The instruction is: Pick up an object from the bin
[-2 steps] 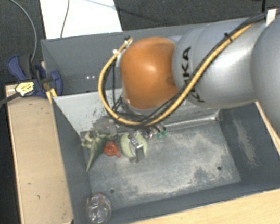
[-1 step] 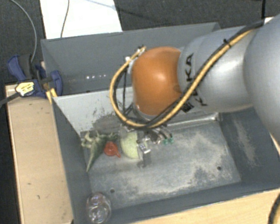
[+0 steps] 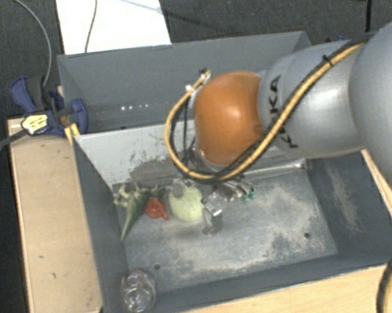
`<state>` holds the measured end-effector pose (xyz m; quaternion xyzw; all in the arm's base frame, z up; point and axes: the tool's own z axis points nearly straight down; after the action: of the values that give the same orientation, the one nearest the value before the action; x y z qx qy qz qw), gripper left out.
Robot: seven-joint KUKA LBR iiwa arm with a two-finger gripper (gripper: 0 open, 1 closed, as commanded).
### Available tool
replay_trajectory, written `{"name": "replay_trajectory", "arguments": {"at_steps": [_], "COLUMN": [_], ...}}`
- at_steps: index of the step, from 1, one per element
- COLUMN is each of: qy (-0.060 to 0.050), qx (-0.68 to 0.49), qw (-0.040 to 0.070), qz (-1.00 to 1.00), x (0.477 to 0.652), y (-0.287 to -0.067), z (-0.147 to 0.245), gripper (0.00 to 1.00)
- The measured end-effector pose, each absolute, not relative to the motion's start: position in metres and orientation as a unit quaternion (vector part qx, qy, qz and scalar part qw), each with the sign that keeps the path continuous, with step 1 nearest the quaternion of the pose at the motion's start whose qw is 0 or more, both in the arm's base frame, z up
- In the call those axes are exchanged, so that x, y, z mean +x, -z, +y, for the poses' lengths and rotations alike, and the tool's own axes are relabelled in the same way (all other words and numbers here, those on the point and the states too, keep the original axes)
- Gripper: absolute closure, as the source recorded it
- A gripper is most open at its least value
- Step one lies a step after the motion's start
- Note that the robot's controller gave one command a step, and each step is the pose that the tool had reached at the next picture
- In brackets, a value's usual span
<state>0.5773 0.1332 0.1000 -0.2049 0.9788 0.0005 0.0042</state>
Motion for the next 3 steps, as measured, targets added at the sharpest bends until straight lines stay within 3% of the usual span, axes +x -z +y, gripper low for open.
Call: {"name": "replay_trajectory", "arguments": {"at_steps": [1, 2, 3], "qy": [-0.001, -0.002, -0.001], "qx": [-0.212, -0.107, -0.204], "qw": [0.008, 0.008, 0.008], "qz": [0.977, 0.994, 0.979], "x": [0.578, 0.582, 0.584], "y": [-0.092, -0.089, -0.082], "z": [0.121, 0.122, 0.114], "gripper": [0.00, 0.00, 0.00]}}
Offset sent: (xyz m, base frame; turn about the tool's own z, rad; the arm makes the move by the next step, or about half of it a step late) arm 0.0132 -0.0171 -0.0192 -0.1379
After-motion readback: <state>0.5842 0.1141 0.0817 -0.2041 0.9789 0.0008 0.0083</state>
